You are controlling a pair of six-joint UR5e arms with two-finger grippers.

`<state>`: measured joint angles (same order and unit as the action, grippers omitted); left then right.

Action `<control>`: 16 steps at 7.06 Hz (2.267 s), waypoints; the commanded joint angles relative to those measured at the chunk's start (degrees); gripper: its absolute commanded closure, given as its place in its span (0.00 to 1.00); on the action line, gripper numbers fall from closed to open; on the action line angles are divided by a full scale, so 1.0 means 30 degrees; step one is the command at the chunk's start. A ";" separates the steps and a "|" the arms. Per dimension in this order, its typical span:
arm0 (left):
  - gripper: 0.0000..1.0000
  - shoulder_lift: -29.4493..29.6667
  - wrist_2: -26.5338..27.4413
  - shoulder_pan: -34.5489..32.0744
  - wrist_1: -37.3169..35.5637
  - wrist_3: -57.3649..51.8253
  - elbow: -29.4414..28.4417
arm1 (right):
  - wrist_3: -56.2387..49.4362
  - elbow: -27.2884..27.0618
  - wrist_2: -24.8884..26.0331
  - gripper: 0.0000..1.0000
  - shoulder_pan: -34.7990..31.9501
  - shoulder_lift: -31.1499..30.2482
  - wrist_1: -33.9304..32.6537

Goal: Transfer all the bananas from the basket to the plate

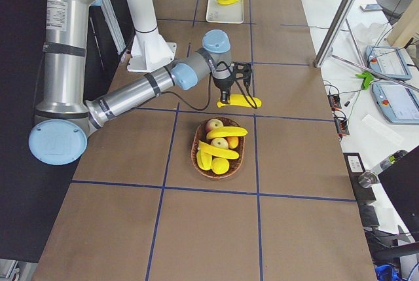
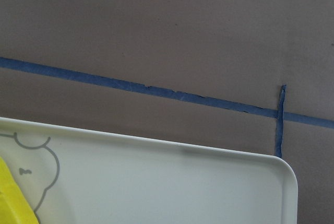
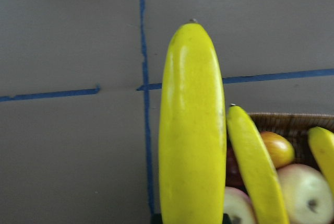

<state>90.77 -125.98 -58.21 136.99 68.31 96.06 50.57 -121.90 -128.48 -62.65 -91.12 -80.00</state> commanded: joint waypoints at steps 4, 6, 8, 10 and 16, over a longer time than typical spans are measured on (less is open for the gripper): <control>0.01 0.3459 0.0011 0.0911 0.6201 0.9613 0.0354 | 1.2775 0.0819 0.5975 0.96 0.7913 0.5614 0.5325; 0.01 0.5828 -0.0019 0.3300 0.6134 1.0453 0.0295 | 1.2471 0.1109 0.7403 0.96 1.0792 0.7427 0.5252; 0.01 0.7646 0.0011 0.4284 0.6016 1.0570 0.0207 | 1.1187 0.2305 0.8749 0.96 1.2496 0.9185 0.5222; 0.01 0.9171 0.0156 0.5248 0.5958 1.2501 -0.0085 | 1.0564 0.2693 0.9251 0.96 1.3059 0.9631 0.5251; 0.01 1.0349 0.2206 0.7973 0.4287 1.2621 -0.0086 | 1.0593 0.2635 0.9283 0.96 1.3177 1.0394 0.5222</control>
<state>121.50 -120.48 -35.73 149.95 106.11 95.77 82.30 -113.93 -100.65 -23.13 -59.98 -64.31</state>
